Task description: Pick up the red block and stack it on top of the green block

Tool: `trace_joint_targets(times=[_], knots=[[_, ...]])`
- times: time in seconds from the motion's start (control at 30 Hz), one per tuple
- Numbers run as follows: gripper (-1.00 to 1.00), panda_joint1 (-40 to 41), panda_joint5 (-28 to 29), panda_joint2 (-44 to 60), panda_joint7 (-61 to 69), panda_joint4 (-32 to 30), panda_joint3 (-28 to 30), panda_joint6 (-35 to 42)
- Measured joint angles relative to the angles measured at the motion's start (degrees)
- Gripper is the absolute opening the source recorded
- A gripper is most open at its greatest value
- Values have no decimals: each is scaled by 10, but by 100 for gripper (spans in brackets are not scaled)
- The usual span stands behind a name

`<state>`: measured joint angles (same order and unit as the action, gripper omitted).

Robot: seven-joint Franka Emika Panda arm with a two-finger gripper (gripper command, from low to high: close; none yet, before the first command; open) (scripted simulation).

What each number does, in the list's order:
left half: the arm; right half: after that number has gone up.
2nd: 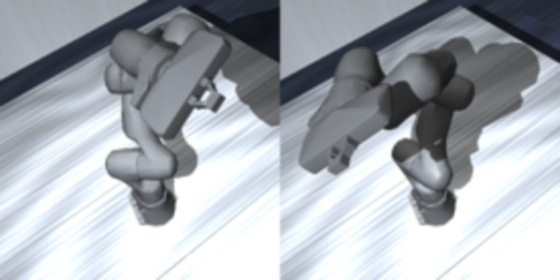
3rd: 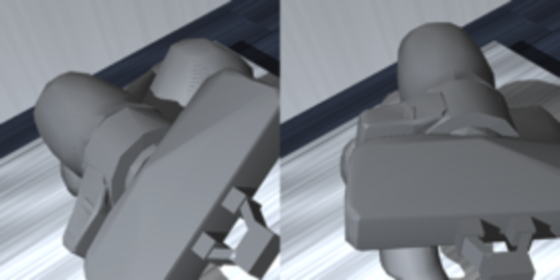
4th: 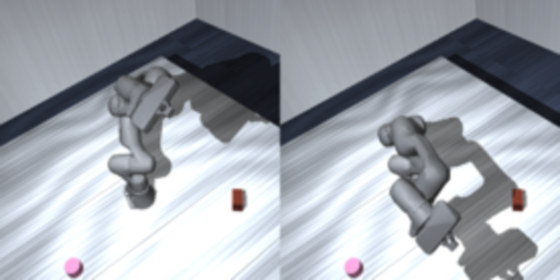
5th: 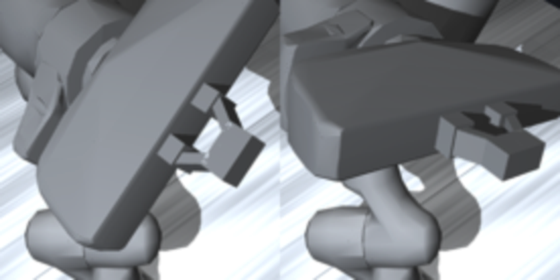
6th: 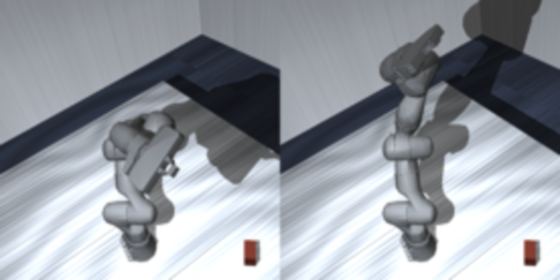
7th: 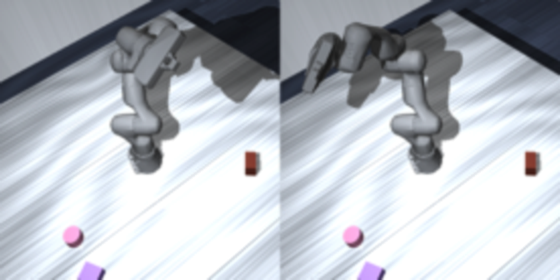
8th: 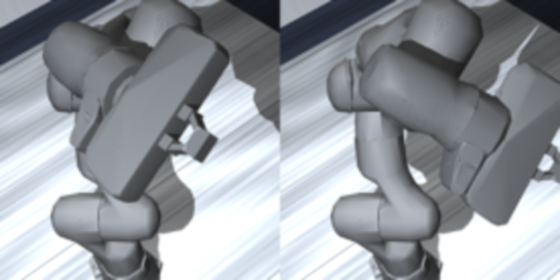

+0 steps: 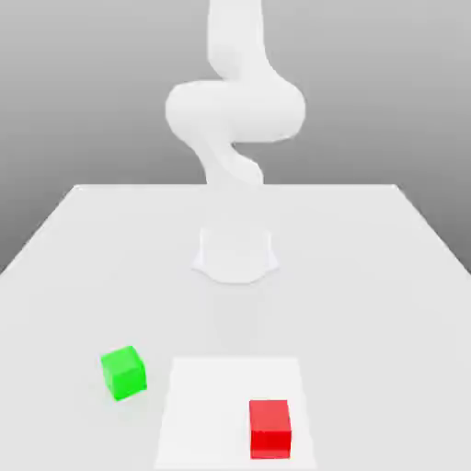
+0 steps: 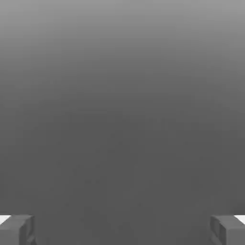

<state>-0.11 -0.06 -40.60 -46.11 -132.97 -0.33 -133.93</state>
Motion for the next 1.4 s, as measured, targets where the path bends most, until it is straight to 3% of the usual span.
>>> trace_joint_targets(times=[0.77, 0.93, 0.97, 1.2, 1.4], knots=[[0, -19, 12, 481, -38, -109, -27, -197], [0, -24, 23, 585, -48, -103, -21, -273], [-100, -26, 25, 605, -49, -100, -18, -290], [-100, -26, 27, 610, -51, -100, -18, -294], [-100, -17, 20, 509, -47, -119, -19, -213]])
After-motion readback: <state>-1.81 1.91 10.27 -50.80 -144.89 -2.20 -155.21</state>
